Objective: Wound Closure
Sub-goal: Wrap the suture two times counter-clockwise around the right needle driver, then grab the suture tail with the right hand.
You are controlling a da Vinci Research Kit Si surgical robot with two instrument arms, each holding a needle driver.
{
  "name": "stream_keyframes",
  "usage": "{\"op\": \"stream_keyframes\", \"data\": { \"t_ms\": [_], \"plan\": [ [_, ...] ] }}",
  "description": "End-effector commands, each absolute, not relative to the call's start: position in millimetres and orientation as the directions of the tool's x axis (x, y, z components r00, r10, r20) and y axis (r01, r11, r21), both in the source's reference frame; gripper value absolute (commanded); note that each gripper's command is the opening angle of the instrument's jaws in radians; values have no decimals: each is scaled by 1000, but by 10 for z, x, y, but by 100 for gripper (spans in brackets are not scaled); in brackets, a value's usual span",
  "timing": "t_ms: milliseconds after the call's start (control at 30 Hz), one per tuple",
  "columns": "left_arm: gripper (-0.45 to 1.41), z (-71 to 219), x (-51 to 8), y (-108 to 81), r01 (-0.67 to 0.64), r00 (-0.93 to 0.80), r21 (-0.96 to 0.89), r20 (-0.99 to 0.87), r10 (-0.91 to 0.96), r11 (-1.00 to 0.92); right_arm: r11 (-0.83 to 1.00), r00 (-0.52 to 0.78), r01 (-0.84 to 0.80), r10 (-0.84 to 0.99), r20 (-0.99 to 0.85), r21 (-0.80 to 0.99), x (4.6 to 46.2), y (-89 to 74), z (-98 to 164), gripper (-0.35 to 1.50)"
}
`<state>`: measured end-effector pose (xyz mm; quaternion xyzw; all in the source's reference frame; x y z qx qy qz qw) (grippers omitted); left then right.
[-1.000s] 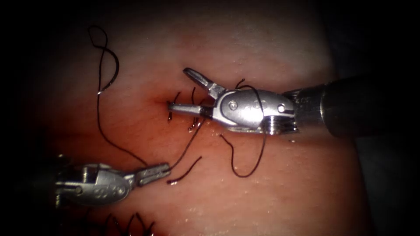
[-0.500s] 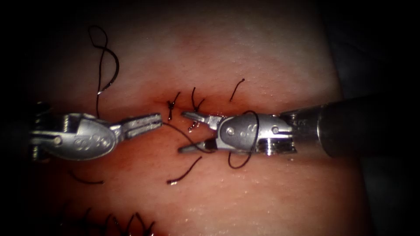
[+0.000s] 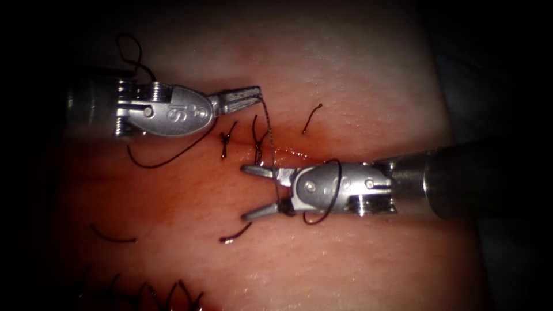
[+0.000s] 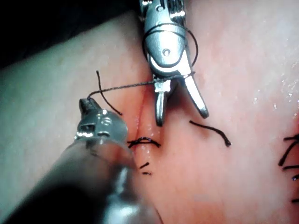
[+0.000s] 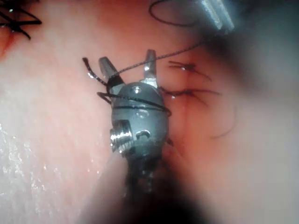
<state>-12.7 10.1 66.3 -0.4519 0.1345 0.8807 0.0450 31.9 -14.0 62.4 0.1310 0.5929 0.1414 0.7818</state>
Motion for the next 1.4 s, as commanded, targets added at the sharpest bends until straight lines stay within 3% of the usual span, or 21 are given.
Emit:
{"op": "stream_keyframes", "data": {
  "t_ms": [33,100,300,500,800,933,1067,1400],
  "plan": [
    [-45,673,-131,103,-197,-587,196,-808,-45,-961,920,216,-63,390,-895,386,320,-144,629,81],
    [-45,687,-129,104,-181,-593,194,-804,-50,-964,914,164,-74,405,-899,398,317,-145,628,81],
    [-45,720,-129,87,-126,-616,190,-784,-74,-974,828,-150,-151,520,-841,539,314,-144,628,84],
    [-45,741,-131,50,-91,-638,170,-767,-74,-981,783,-249,-272,505,-827,560,311,-134,623,91],
    [-45,730,-123,4,-64,-648,176,-756,-93,-982,736,-175,-473,461,-870,485,287,-121,615,93],
    [-45,709,-128,-20,-55,-651,184,-752,-105,-981,687,-134,-577,454,-881,442,279,-122,616,104],
    [-45,695,-140,-39,-37,-644,185,-756,-118,-982,563,-139,-660,558,-818,497,278,-122,617,93],
    [-45,687,-147,-50,-18,-647,182,-752,-127,-983,371,-188,-745,681,-708,554,271,-132,630,98]
  ]
}}
